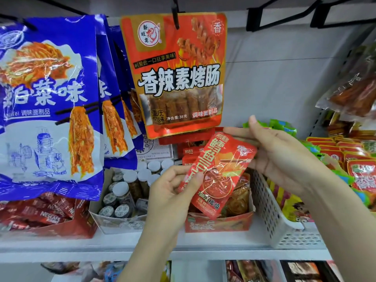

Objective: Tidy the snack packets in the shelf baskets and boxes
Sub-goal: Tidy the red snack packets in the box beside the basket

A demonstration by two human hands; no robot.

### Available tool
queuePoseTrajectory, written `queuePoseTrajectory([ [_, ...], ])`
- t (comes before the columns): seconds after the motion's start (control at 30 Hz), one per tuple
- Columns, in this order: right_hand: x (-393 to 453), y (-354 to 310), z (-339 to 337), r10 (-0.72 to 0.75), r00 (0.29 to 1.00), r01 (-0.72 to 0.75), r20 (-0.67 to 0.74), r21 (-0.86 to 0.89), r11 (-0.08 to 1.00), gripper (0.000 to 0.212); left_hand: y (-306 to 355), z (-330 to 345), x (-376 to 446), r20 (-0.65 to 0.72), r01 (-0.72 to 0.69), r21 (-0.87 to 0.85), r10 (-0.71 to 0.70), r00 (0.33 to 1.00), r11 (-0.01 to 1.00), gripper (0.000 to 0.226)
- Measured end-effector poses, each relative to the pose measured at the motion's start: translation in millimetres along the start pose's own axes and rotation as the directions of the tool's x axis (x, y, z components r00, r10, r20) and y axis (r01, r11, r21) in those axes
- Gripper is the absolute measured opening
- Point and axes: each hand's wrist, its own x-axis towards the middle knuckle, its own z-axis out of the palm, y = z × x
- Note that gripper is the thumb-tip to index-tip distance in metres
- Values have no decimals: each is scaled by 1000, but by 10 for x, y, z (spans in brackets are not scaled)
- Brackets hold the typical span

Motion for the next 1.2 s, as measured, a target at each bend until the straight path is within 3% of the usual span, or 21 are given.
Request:
queuePoseTrajectory([
  [0.13, -45, 19, 26, -43, 998, 52, 38, -262, 964, 25, -50, -14, -21, -68, -155, 190, 171, 983, 969, 23],
  [0.27, -29, -22, 0, -214, 974, 134, -74, -575, 807, 9, -62, -75, 8, -63, -195, 305, 224, 972, 932, 15],
  [0.4, -9, -81, -177, -540, 821, 207, -183, -786, 582, 7, -105, -183, 85, -20, -266, 620, 354, 935, 738, 26],
  [0.5, 0, -14, -154, -662, 738, 239, -130, -867, 437, 14, -148, -181, 107, 165, -275, 789, 241, 956, 549, 50],
  [0.57, 21, 80, -82, -684, 728, 250, -51, -909, 334, 13, -207, -184, 98, 283, -315, 843, 139, 949, 435, 52],
  [0.7, 89, 345, 81, -632, 770, 271, 89, -942, 197, 14, -229, -232, 84, 324, -320, 866, 57, 944, 384, 37],
  [0.83, 157, 673, 180, -538, 824, 313, 175, -934, 175, 14, -186, -285, 80, 326, -319, 858, 52, 944, 404, 33],
  [0.97, 221, 913, 196, -384, 903, 299, 194, -924, 236, 14, -181, -302, 84, 336, -337, 849, 76, 939, 407, 29],
  [1.1, 257, 970, 193, -245, 939, 318, 241, -880, 353, 14, -183, -324, 107, 302, -397, 828, 281, 911, 397, 17],
  [1.2, 304, 900, 158, -156, 967, 249, 202, -882, 400, 43, -176, -329, 136, 284, -373, 843, 270, 920, 387, 35],
])
